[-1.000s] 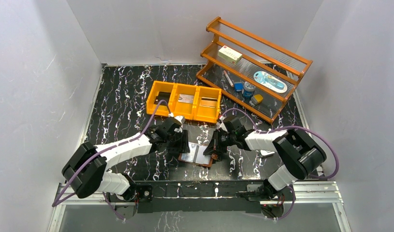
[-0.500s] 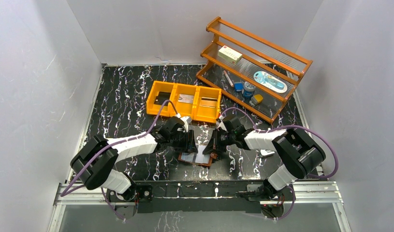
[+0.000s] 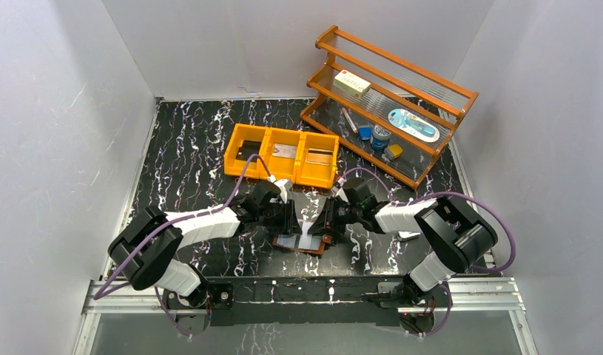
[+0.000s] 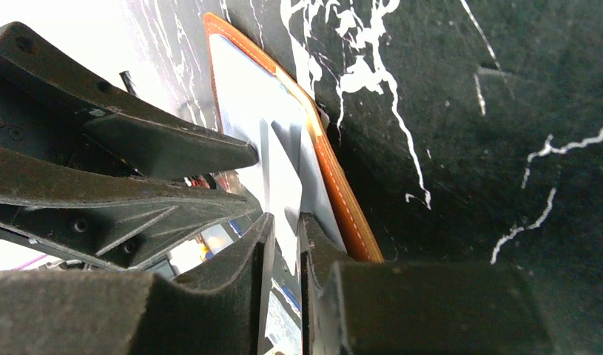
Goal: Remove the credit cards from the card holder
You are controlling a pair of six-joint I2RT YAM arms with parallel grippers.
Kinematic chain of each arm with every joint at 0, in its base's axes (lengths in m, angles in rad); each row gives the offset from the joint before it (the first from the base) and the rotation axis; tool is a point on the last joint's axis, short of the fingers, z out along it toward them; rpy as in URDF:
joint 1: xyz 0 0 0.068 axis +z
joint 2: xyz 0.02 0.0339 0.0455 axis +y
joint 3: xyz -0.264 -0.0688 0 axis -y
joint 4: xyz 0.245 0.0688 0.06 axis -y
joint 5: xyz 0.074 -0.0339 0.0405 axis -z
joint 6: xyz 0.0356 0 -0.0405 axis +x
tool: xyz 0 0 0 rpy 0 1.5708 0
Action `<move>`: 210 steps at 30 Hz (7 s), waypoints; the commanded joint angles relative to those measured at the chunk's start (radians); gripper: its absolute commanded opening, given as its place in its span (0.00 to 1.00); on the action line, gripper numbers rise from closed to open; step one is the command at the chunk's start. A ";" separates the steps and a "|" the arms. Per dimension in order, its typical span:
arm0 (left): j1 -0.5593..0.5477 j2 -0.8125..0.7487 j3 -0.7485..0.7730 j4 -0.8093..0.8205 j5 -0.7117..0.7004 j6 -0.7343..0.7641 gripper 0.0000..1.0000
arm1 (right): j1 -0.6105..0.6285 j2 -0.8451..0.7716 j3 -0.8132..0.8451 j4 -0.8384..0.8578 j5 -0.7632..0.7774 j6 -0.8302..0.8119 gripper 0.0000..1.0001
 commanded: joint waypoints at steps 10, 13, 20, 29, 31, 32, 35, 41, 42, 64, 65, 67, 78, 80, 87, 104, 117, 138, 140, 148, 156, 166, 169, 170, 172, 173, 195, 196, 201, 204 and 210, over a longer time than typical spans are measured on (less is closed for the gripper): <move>-0.002 0.035 -0.065 -0.187 -0.087 0.020 0.32 | 0.033 0.029 -0.039 0.190 0.039 0.120 0.10; -0.002 0.023 -0.066 -0.198 -0.097 0.018 0.32 | 0.031 -0.028 -0.030 0.084 0.100 0.082 0.05; -0.002 -0.022 -0.065 -0.207 -0.118 0.009 0.33 | 0.023 -0.206 -0.035 -0.134 0.217 0.017 0.00; -0.002 -0.098 -0.044 -0.201 -0.125 -0.012 0.46 | 0.022 -0.410 -0.092 -0.114 0.259 0.013 0.00; -0.002 -0.128 -0.032 -0.204 -0.132 -0.018 0.49 | 0.024 -0.400 -0.088 -0.110 0.245 0.013 0.00; -0.002 -0.138 -0.027 -0.206 -0.137 -0.021 0.50 | 0.024 -0.395 -0.089 -0.100 0.240 0.012 0.00; -0.002 -0.172 -0.023 -0.207 -0.142 -0.034 0.53 | 0.023 -0.381 -0.090 -0.069 0.219 0.014 0.00; -0.001 -0.231 -0.011 -0.226 -0.158 -0.032 0.57 | 0.024 -0.369 -0.065 -0.022 0.157 -0.013 0.00; -0.001 -0.235 -0.001 -0.235 -0.157 -0.027 0.58 | 0.023 -0.369 -0.060 -0.019 0.152 -0.017 0.00; 0.175 -0.176 -0.110 0.222 0.405 -0.165 0.57 | 0.024 -0.314 -0.062 0.174 0.035 0.035 0.00; 0.175 -0.173 -0.111 0.239 0.414 -0.168 0.57 | 0.023 -0.310 -0.061 0.178 0.031 0.036 0.00; 0.175 -0.164 -0.112 0.270 0.436 -0.173 0.53 | 0.023 -0.305 -0.059 0.189 0.024 0.037 0.00; 0.175 -0.187 -0.109 0.250 0.412 -0.152 0.22 | 0.024 -0.264 -0.060 0.253 -0.005 0.066 0.03; 0.175 -0.206 -0.109 0.225 0.389 -0.140 0.18 | 0.022 -0.256 -0.060 0.268 -0.009 0.074 0.04; 0.175 -0.258 -0.132 0.251 0.348 -0.152 0.09 | 0.022 -0.247 -0.058 0.319 -0.025 0.105 0.16; 0.175 -0.311 -0.225 0.374 0.266 -0.257 0.09 | 0.022 -0.288 -0.091 0.332 -0.022 0.138 0.23; 0.175 -0.342 -0.244 0.361 0.229 -0.263 0.11 | 0.022 -0.299 -0.093 0.342 -0.014 0.160 0.06; 0.183 -0.531 -0.020 -0.381 -0.316 0.015 0.81 | 0.022 -0.232 0.317 -0.226 0.253 -0.203 0.00; 0.202 -0.536 0.004 -0.437 -0.370 0.030 0.88 | 0.021 -0.187 0.390 -0.280 0.265 -0.246 0.00; 0.442 -0.485 0.104 -0.552 -0.284 0.102 0.95 | 0.022 -0.016 0.626 -0.346 0.303 -0.338 0.00; 0.584 -0.465 0.157 -0.603 -0.334 0.191 0.98 | 0.023 0.157 0.921 -0.511 0.459 -0.477 0.00; 0.584 -0.512 0.140 -0.599 -0.430 0.232 0.98 | 0.036 0.526 1.427 -0.754 0.736 -0.687 0.00; 0.584 -0.516 0.138 -0.599 -0.429 0.240 0.98 | 0.042 0.633 1.580 -0.816 0.814 -0.756 0.00; 0.584 -0.518 0.137 -0.599 -0.421 0.240 0.98 | 0.045 0.666 1.627 -0.835 0.850 -0.787 0.00; 0.584 -0.519 0.135 -0.593 -0.409 0.242 0.98 | 0.051 0.730 1.703 -0.859 0.874 -0.848 0.00; 0.584 -0.518 0.134 -0.591 -0.408 0.243 0.98 | 0.055 0.750 1.730 -0.864 0.883 -0.880 0.00; 0.585 -0.531 0.141 -0.601 -0.432 0.246 0.98 | 0.191 0.880 1.697 -0.704 1.185 -1.275 0.00; 0.585 -0.536 0.142 -0.606 -0.443 0.243 0.98 | 0.192 0.885 1.687 -0.692 1.191 -1.291 0.00; 0.584 -0.576 0.149 -0.627 -0.518 0.219 0.98 | 0.191 0.924 1.686 -0.656 1.195 -1.341 0.00; 0.584 -0.615 0.148 -0.633 -0.562 0.205 0.98 | 0.191 0.944 1.688 -0.647 1.197 -1.358 0.05; 0.584 -0.678 0.139 -0.631 -0.603 0.194 0.98 | 0.191 0.959 1.677 -0.640 1.190 -1.375 0.18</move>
